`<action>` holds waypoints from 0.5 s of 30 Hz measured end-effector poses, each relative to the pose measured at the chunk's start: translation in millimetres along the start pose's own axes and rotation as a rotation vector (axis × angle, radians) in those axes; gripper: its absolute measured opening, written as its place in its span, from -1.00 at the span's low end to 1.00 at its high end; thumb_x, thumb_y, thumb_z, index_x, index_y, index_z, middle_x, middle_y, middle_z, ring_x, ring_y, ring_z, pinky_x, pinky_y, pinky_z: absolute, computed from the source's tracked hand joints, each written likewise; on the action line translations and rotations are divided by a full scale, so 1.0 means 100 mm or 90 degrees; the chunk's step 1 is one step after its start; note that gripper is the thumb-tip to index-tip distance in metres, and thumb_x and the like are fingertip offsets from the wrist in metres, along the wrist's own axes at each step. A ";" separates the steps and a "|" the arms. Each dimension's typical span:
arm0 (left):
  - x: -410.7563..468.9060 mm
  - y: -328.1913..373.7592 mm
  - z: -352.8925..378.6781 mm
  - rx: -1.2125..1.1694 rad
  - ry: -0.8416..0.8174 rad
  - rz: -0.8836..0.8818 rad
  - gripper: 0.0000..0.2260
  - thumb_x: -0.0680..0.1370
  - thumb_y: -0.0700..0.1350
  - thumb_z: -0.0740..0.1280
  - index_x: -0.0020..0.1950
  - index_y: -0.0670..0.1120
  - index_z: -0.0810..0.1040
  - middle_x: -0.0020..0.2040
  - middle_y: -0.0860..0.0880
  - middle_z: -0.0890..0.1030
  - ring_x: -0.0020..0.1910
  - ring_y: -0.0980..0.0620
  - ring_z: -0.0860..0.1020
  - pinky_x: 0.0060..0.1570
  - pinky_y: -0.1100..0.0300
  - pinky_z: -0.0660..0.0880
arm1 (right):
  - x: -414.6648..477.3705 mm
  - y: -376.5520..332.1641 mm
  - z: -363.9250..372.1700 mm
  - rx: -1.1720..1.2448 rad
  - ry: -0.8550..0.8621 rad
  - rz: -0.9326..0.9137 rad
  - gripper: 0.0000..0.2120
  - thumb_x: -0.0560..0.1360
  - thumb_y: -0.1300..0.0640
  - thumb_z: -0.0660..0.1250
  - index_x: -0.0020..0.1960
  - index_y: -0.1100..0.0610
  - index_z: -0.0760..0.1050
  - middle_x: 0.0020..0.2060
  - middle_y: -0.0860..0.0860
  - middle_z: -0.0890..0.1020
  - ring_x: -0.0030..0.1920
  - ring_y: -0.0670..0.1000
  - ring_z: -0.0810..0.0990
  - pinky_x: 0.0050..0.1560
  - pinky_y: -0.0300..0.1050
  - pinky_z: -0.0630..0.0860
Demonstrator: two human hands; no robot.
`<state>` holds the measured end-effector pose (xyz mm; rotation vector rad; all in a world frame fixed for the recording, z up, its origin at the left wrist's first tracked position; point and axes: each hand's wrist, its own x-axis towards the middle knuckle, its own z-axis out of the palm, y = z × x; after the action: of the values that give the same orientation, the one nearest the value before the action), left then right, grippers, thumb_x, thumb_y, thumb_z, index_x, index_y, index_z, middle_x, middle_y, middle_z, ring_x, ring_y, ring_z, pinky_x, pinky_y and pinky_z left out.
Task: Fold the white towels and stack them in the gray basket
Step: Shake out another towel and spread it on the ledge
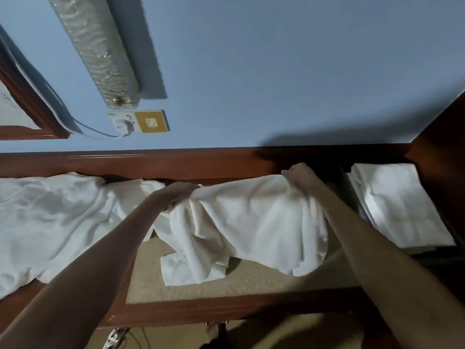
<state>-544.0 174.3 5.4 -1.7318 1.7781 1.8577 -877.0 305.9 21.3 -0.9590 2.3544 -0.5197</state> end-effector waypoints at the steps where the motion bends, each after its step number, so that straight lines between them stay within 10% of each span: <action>1: 0.09 -0.06 -0.03 0.035 0.001 -0.001 -0.56 0.49 0.18 0.40 0.13 -0.14 0.71 -0.02 -0.09 0.73 -0.11 -0.12 0.64 -0.07 0.10 0.53 | 0.08 0.07 0.10 -0.025 -0.016 0.003 -0.65 0.62 0.03 0.27 0.03 0.32 0.63 0.01 0.22 0.68 0.12 0.25 0.63 0.10 -0.01 0.52; 5: 0.48 -0.13 -0.13 0.103 0.165 0.062 -0.61 0.57 0.18 0.40 -0.24 -0.11 0.56 -0.29 -0.05 0.57 -0.27 -0.06 0.54 -0.25 0.14 0.41 | 0.36 0.18 0.41 0.009 0.043 -0.023 -0.71 0.65 0.03 0.26 0.01 0.27 0.56 0.01 0.22 0.63 0.12 0.26 0.58 0.02 0.00 0.45; 9: 0.81 -0.13 -0.17 0.303 0.383 0.145 -0.58 0.58 0.18 0.38 0.21 -0.16 0.56 0.11 -0.17 0.61 0.20 -0.25 0.53 0.15 -0.13 0.51 | 0.57 0.26 0.69 -0.015 0.143 -0.084 -0.78 0.62 0.09 0.32 0.16 0.22 0.49 0.12 0.24 0.52 0.12 0.26 0.53 0.12 0.08 0.46; 15: 0.89 -0.25 0.53 0.222 0.205 0.316 -0.84 0.58 -0.09 0.44 0.12 -0.11 0.64 -0.05 -0.03 0.69 -0.10 0.00 0.65 -0.05 0.13 0.57 | 0.40 0.59 1.10 -0.058 -0.122 -0.189 -0.93 0.55 0.18 0.43 -0.09 0.12 0.56 -0.11 -0.05 0.62 -0.09 0.01 0.59 -0.02 -0.09 0.47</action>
<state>-595.3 165.8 -88.3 -1.6271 2.6656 1.3072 -864.9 300.3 -108.8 -1.3497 2.0909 -0.4132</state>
